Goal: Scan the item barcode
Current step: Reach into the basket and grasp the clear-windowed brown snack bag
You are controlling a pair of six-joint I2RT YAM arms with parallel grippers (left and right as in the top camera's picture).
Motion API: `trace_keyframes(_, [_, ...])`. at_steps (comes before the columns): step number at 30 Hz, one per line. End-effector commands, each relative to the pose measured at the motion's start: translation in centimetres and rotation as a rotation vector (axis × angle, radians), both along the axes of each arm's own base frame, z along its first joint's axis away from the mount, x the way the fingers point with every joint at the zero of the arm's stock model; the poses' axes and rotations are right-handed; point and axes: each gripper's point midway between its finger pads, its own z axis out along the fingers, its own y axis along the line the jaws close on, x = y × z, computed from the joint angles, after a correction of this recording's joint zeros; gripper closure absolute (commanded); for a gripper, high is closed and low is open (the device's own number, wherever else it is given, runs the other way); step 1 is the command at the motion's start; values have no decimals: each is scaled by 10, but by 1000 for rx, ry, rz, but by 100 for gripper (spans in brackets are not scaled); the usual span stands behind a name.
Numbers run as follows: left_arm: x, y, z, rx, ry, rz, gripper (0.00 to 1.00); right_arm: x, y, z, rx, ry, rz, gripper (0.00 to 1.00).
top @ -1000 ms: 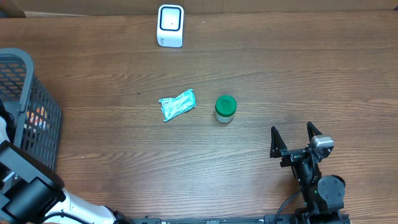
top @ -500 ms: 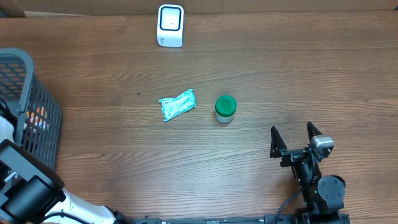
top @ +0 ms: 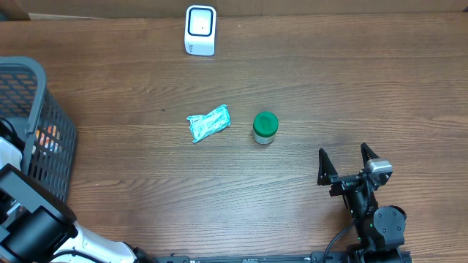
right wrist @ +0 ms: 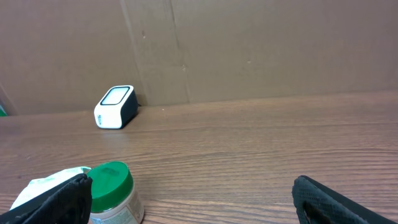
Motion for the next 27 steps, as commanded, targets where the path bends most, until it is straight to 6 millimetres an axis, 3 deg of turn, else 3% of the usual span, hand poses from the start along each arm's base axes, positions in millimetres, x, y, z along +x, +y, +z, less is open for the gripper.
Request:
trace_keyframes(1, [-8, -11, -14, -49, 22, -8, 91, 0, -1, -2, 1, -2, -6, 0])
trace_keyframes(3, [-10, -11, -14, -52, 39, -25, 96, 0, -1, -2, 1, -2, -6, 0])
trace_keyframes(9, [-9, -8, -6, -42, 57, -30, 96, 0, -1, -2, 1, -2, -6, 0])
trace_keyframes(14, [7, 1, 36, -8, -10, 15, 96, 0, -1, -2, 1, -2, -6, 0])
trace_keyframes(17, [31, 1, 70, -16, -135, 9, 96, 0, -1, -2, 1, -2, -6, 0])
trace_keyframes(20, [55, 0, 118, 13, -266, -13, 96, 0, -1, -2, 1, -2, -6, 0])
trace_keyframes(24, [79, -1, 201, 148, -421, -73, 96, 0, -1, -2, 1, -2, -6, 0])
trace_keyframes(27, [93, -15, 268, 254, -551, -130, 96, 0, -1, -2, 1, -3, -6, 0])
